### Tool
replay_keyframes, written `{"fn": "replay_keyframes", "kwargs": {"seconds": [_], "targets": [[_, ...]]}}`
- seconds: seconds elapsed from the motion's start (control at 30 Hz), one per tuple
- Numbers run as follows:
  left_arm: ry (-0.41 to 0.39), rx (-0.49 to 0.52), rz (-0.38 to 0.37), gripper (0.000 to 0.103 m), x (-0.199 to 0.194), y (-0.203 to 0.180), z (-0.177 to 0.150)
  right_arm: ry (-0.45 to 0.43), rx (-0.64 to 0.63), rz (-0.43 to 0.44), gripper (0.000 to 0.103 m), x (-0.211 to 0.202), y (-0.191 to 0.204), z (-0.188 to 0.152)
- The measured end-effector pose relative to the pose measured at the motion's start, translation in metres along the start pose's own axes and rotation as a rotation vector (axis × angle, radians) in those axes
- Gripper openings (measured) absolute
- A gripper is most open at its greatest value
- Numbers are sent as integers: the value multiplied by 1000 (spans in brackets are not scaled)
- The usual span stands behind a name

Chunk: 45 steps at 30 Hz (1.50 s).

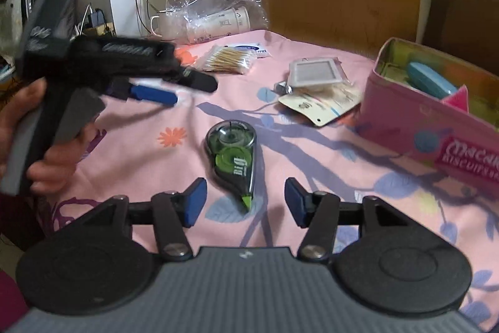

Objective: Organize soft objects
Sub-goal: 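Grasp the green correction tape with the right gripper, then pass the correction tape from the right gripper to the left gripper, then drop the correction tape into the pink tin with the left gripper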

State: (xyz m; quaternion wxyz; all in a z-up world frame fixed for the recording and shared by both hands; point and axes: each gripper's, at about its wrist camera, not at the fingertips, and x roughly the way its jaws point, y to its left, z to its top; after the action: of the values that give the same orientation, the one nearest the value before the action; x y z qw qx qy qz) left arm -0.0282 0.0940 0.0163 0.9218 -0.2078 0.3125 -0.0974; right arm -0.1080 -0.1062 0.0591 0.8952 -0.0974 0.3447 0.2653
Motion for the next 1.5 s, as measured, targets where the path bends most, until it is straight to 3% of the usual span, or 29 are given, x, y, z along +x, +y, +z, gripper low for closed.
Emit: {"fn": "replay_keyframes", "kwargs": {"seconds": [0.2, 0.23, 0.27, 0.37, 0.4, 0.43, 0.5, 0.67, 0.9, 1.1, 1.17, 1.27, 1.3, 1.37, 1.5], "targets": [[103, 25, -19, 94, -7, -25, -27, -7, -21, 17, 58, 20, 8, -3], [105, 30, -13, 96, -9, -28, -30, -29, -49, -1, 38, 22, 14, -5], [112, 32, -14, 96, -9, -32, -31, -39, -52, -1, 39, 20, 16, -5], [127, 37, -10, 96, -7, -41, -37, -50, 110, 80, 39, 19, -2, -3], [126, 47, 1, 89, -6, -44, -38, -57, 177, 108, 39, 18, -11, -5], [123, 52, 10, 67, -6, -46, -38, -65, 227, 130, 39, 16, -16, -7], [120, 49, 8, 42, -2, -50, -38, -92, 283, 158, 39, 9, -22, -11], [160, 28, -95, 43, 18, -68, -27, -208, 239, 51, 39, -21, -25, -3], [98, 160, -226, 42, 44, -140, 23, -350, 224, -140, 39, -41, -76, 28], [108, 248, -261, 61, 111, -193, 53, -349, 262, -263, 43, -7, -132, 44], [100, 276, -207, 61, 137, -204, 53, -323, 284, -300, 49, 5, -142, 41], [102, 284, -118, 62, 152, -200, 53, -363, 320, -304, 49, -5, -141, 27], [89, 263, -124, 63, 147, -192, 54, -381, 323, -302, 49, -11, -139, 23], [47, 222, -175, 64, 127, -172, 58, -404, 325, -286, 49, -21, -134, 15], [-67, 142, -98, 64, 81, -113, 66, -413, 307, -169, 49, -24, -108, 14]]}}
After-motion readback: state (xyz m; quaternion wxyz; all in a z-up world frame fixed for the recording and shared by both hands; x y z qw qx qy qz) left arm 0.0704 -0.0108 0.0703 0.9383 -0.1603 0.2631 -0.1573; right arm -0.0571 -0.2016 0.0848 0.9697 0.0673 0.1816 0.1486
